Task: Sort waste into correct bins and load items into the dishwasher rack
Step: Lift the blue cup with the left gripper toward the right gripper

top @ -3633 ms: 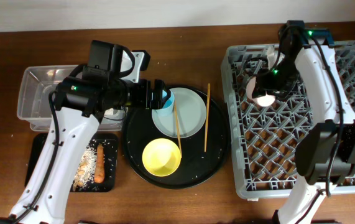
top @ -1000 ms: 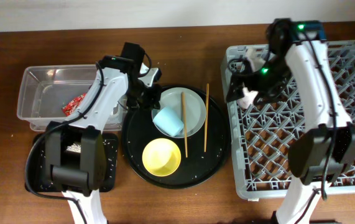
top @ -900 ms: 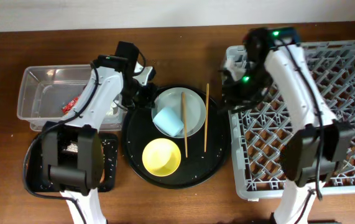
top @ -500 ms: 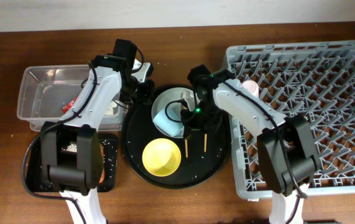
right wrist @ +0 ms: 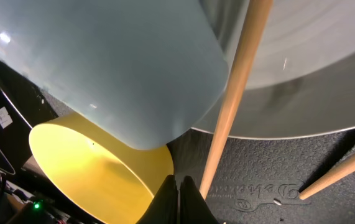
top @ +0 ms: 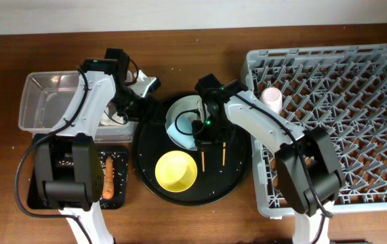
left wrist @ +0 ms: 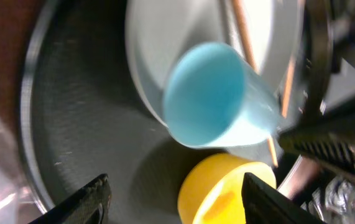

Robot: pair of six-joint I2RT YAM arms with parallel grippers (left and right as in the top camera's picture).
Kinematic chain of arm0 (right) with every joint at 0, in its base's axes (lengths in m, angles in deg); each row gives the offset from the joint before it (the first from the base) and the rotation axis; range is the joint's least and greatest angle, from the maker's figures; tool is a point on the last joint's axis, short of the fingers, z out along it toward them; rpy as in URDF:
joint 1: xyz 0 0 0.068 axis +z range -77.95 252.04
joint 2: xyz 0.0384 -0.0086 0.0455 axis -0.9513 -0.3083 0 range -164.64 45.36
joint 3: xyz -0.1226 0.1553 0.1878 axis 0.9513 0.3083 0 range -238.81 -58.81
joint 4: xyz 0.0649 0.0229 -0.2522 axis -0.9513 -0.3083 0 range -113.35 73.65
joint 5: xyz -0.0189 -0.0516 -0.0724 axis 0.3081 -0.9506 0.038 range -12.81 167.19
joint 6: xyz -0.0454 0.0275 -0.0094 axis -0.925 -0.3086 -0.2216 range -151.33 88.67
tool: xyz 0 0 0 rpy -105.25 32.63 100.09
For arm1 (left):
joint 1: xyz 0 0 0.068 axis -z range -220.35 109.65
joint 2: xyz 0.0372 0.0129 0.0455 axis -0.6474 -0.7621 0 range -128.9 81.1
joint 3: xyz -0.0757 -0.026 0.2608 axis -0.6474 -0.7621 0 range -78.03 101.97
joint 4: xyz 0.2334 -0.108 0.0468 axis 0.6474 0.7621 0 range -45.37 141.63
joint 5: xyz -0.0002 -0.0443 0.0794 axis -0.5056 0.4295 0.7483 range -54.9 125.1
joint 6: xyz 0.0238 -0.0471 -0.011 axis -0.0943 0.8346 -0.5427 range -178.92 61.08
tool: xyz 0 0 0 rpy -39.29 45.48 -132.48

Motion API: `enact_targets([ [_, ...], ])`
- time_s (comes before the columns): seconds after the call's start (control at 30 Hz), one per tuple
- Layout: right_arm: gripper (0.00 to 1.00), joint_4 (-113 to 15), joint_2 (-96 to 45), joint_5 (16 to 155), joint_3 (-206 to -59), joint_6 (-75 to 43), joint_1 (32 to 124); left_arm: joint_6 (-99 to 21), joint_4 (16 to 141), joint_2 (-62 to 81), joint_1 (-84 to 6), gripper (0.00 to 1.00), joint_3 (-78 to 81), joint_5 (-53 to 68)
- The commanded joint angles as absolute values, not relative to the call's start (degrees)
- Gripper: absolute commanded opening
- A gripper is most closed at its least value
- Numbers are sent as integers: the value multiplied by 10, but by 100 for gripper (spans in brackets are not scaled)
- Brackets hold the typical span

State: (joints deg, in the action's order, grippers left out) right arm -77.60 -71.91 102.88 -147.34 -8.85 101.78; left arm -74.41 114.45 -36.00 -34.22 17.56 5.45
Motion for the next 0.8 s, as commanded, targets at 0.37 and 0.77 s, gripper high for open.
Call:
enact_targets([
  [0.37, 5, -767, -713, 994, -1468, -53, 1004, -1049, 1134, -445, -337, 60, 184, -119],
  [0.77, 6, -763, -713, 994, -1468, -53, 1004, -1049, 1125, -449, -298, 47, 177, -129],
])
